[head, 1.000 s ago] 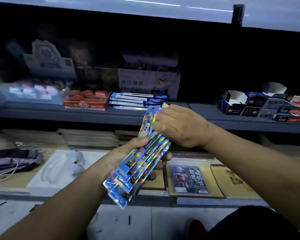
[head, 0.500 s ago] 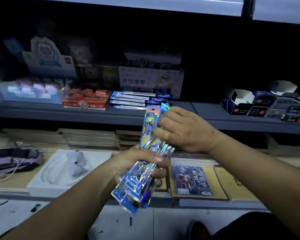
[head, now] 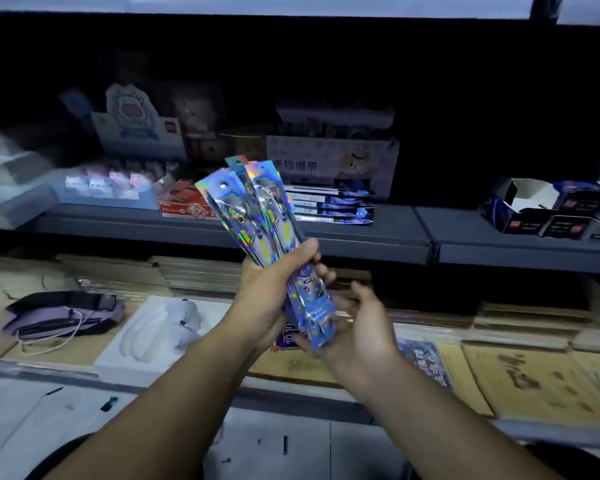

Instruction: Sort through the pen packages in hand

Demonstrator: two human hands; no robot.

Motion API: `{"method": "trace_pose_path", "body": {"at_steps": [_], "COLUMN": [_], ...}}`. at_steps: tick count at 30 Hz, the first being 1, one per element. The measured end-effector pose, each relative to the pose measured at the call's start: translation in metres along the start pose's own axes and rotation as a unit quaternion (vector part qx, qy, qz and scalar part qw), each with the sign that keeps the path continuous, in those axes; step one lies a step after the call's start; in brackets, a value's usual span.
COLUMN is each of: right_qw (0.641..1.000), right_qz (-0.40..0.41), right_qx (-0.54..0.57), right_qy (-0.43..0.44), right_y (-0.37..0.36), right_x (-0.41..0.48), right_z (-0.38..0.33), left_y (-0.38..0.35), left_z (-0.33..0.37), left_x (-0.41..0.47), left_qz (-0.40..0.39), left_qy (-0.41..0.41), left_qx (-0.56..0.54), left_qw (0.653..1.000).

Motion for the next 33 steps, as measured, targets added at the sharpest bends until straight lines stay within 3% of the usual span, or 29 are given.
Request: {"method": "trace_pose_path", "body": {"at_steps": [2,5,10,14,16,20,23,25,27,29,33], "right_qw": [0.994,0.981,0.986,0.980,0.984,0.998,0.983,0.942,0.871,0.808,0.699], "right_qz": [-0.066,-0.074,-0.017,-0.079,-0.078,-0.064,-0.015,0.013,-0.012,-0.060,-0.061], "right_qx": [0.072,0.175,0.165,0.181,0.158,-0.015,-0.139,-0.190,-0.252,-0.329,-0.472], "right_qy": [-0.056,-0.050,-0.017,0.032,0.034,0.007,0.116,0.278,0.422,0.486,0.534], "right_y": [-0.012,-0.016,-0.008,-0.020,-0.017,-0.010,-0.009,-0.010,-0.015,-0.017,-0.018], "right_x": [-0.003,0.003,0.018,0.014,0.021,0.022,0.019,0.006,-0.011,-0.023,-0.036], "right_z": [0.012,0.007,-0.001,-0.004,-0.001,0.000,-0.023,-0.051,-0.075,-0.088,-0.103], "left_y": [0.000,-0.005,-0.018,-0.021,-0.017,-0.010,-0.003,0.002,0.009,0.010,0.008], "left_z": [-0.003,-0.009,-0.024,-0.032,-0.036,-0.032,-0.024,-0.024,-0.028,-0.032,-0.039], "left_x": [-0.001,-0.006,-0.013,-0.015,-0.013,0.000,0.004,0.003,0.003,0.000,-0.007], "left_qz": [0.038,0.062,0.023,0.008,0.010,0.003,-0.037,-0.067,-0.085,-0.110,-0.162], "left_qy": [-0.027,-0.073,-0.082,-0.067,-0.048,-0.017,0.033,0.075,0.094,0.086,0.090], "left_qx": [-0.012,-0.031,0.039,0.100,0.076,0.061,0.065,0.095,0.142,0.204,0.301], "left_qw": [0.999,0.995,0.996,0.993,0.996,0.998,0.997,0.990,0.982,0.969,0.936]}}
Point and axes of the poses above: each hand's wrist, its own x-axis towards the middle knuckle, its own y-axis out of the back of the hand, z = x × y, the point moved 5 cm from there along x, towards the middle knuckle, and after that the axes turned 4 degrees about -y, right-handed, at the moved point
